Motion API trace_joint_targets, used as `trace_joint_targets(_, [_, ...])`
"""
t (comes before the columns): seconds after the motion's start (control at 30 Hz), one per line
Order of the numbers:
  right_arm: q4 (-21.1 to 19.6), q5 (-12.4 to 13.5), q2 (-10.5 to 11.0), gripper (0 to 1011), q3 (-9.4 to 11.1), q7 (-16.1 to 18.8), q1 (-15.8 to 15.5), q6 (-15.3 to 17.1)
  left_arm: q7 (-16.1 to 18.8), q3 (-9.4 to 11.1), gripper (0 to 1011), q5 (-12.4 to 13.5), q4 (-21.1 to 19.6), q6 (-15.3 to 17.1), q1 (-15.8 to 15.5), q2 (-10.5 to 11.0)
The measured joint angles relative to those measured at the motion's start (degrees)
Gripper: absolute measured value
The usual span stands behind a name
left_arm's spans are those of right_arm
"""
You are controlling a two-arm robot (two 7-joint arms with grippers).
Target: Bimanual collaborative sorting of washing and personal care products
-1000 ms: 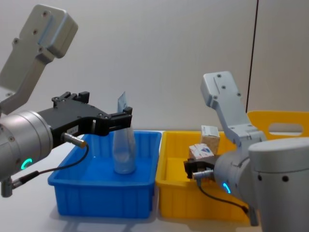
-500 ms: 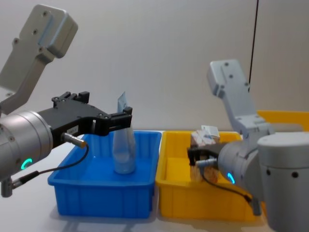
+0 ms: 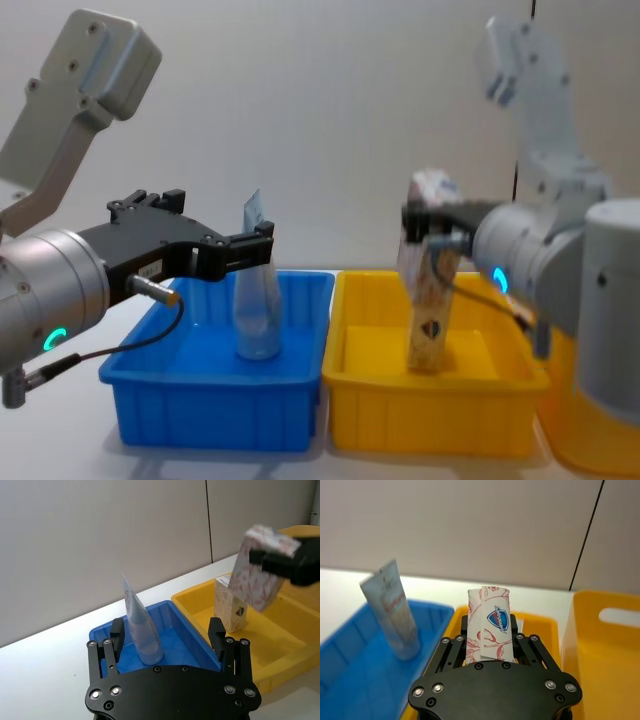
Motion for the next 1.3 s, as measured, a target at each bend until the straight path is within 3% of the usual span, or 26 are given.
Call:
trace_joint_targets(0.3, [-4.84, 1.82, 0.28, 355, 2.62, 1.15, 0.05, -3.54, 0.0, 0.0, 1001, 0.0, 0.0, 0.0, 0.0, 0.01])
trace_joint_targets(0.57, [-11.34, 3.67, 1.39, 350, 7.49, 1.24, -0.7, -5.76, 0.0, 0.0, 1001, 0.0, 0.0, 0.0, 0.0, 0.0])
trace_joint_targets(0.63, [-11.68, 3.75, 1.44, 350, 7.76, 1.16, -0.78, -5.76, 0.0, 0.0, 1001, 0.0, 0.0, 0.0, 0.0, 0.0])
trace_joint_targets(0.67, [-13.28, 3.87, 1.83, 350, 9.11, 0.82, -1.22, -5.64, 0.0, 0.0, 1001, 0.0, 0.0, 0.0, 0.0, 0.0])
trace_joint_targets(0.97, [-18.17, 4.26, 3.37, 350, 12.76, -0.08, -3.33, -1.68, 0.0, 0.0, 1001, 0.0, 0.0, 0.0, 0.0, 0.0])
trace_joint_targets(1.3, [-20.78, 4.69, 6.15, 350, 14.17, 2.28, -5.58, 3.91, 0.0, 0.0, 1001, 0.0, 0.0, 0.0, 0.0, 0.0])
